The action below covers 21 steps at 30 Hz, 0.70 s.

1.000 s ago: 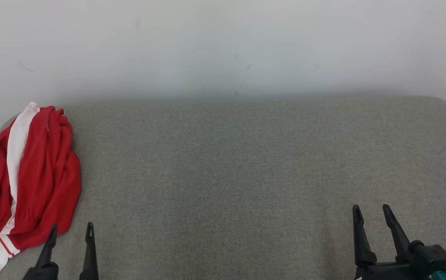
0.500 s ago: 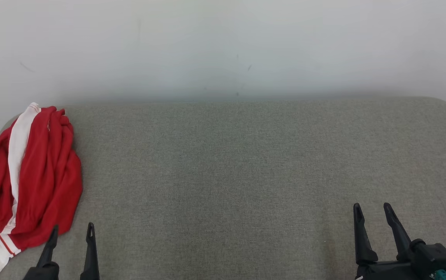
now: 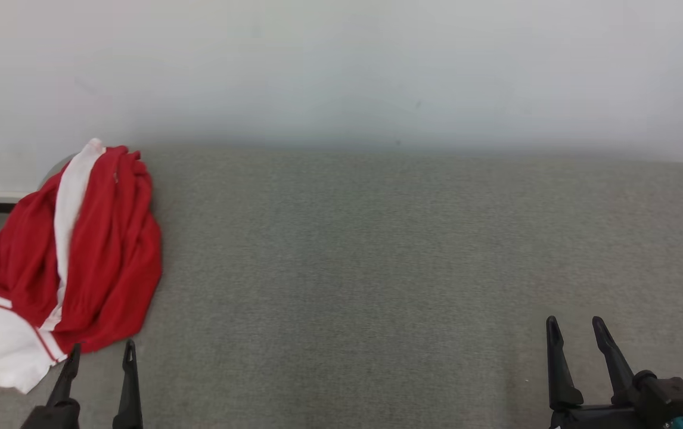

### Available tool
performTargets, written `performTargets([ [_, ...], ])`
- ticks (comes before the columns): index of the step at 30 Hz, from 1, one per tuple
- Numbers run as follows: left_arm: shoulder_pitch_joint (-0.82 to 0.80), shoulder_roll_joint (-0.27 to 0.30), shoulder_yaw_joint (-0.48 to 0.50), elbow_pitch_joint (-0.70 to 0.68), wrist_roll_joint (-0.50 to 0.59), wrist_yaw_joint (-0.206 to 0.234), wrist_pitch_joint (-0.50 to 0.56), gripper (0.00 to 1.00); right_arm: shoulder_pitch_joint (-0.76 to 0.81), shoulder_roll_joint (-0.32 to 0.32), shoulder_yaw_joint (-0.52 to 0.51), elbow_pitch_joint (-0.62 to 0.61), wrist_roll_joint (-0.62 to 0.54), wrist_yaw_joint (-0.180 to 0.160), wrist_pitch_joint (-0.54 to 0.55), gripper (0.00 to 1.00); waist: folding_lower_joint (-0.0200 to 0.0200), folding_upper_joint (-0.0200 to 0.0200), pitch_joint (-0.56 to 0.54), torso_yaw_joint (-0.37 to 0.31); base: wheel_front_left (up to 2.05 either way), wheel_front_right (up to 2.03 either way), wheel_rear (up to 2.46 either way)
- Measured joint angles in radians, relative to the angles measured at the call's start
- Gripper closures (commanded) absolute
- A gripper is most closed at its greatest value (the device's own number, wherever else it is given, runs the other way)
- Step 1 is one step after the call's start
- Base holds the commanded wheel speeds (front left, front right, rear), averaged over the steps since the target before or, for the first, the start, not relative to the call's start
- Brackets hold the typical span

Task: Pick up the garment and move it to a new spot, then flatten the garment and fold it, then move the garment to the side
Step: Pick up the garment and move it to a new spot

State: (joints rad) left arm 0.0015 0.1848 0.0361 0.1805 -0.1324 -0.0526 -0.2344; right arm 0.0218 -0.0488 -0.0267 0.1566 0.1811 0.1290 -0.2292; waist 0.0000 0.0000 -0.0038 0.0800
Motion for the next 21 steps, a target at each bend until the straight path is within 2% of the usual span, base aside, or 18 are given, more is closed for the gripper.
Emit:
performTargets([
  [21,-0.023,0.016,0.018,0.052,-0.046,0.013,-0.010,0.00,-0.018,0.000,0.002,0.034,0.001,0.000,0.001,0.00,0.0000,0.0000,0.031,0.282,0.00,0.00,0.00],
])
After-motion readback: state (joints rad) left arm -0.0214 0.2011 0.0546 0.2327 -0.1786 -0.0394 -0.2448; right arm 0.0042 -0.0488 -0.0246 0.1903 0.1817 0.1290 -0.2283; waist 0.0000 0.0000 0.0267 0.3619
